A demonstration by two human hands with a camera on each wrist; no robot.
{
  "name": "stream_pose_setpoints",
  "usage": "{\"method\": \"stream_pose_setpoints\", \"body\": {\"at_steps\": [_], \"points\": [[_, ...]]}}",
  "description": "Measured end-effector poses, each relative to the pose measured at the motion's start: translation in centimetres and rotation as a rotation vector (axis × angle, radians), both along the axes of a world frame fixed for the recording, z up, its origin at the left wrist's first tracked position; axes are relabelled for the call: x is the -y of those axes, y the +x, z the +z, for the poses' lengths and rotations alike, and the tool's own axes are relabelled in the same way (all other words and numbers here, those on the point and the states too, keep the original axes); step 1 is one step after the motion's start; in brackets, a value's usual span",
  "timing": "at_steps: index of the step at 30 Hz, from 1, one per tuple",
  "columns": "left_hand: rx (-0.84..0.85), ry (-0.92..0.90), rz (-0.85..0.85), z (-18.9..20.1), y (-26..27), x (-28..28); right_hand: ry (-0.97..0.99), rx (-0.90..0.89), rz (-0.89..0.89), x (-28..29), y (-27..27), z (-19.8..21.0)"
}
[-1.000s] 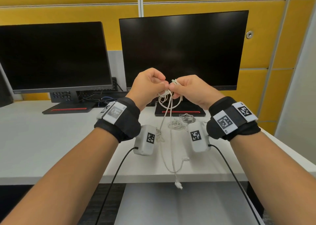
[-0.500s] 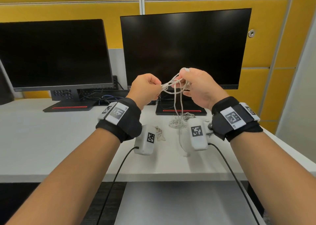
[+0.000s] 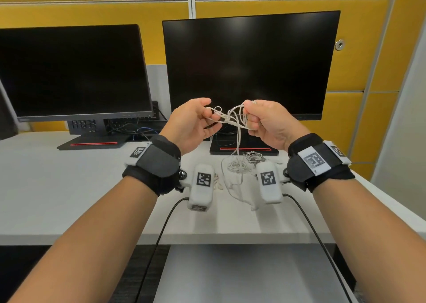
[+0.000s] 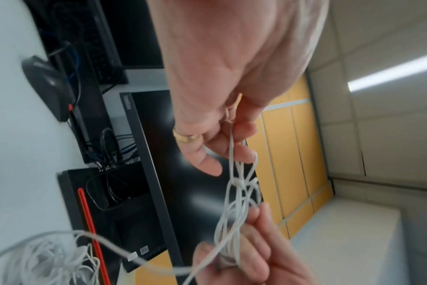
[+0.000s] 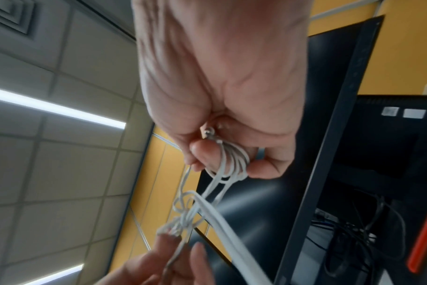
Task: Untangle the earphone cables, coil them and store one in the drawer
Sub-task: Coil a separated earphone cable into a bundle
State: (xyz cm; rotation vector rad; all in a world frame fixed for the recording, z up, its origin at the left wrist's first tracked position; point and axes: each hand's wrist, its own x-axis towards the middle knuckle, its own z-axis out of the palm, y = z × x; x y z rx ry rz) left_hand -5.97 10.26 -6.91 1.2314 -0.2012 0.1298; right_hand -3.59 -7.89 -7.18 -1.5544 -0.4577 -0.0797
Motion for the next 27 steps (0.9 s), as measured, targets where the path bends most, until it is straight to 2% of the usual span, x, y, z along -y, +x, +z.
{"method": "stream_pose_setpoints", "body": {"at_steps": [1,2,5,8,13,17,22,24,27], "points": [[-0.009,0.005,-0.032,0.1,-0.2,0.0,0.013,-0.016,-0.007,0.2,0.1,-0.2],[-0.016,0.087,-0.033,0.1,-0.2,0.0,0.02,-0.026,-0.009,0.4,0.2,-0.3],[-0.013,0.479,-0.004,0.2,-0.4,0.2,-0.007,-0.013,0.004,0.4,0.1,-0.5],[0.002,0.609,0.01,0.2,-0.4,0.3,0.022,-0.01,0.032,0.3,0.0,-0.5],[-0.022,0.634,-0.047,0.2,-0.6,0.0,0.125,0.005,0.066,0.2,-0.1,-0.3],[0.052,0.649,-0.101,-0.3,-0.9,0.4,0.073,0.029,0.047,0.1,-0.1,-0.2],[0.113,0.661,0.014,-0.5,-0.4,0.7,0.083,-0.023,0.05,0.2,-0.4,-0.2],[0.119,0.602,0.096,-0.6,-0.1,0.8,0.04,-0.029,0.065,0.2,-0.5,-0.3],[0.099,0.434,0.098,-0.5,-0.1,1.1,-0.05,-0.024,0.083,-0.1,-0.7,-0.3]]}}
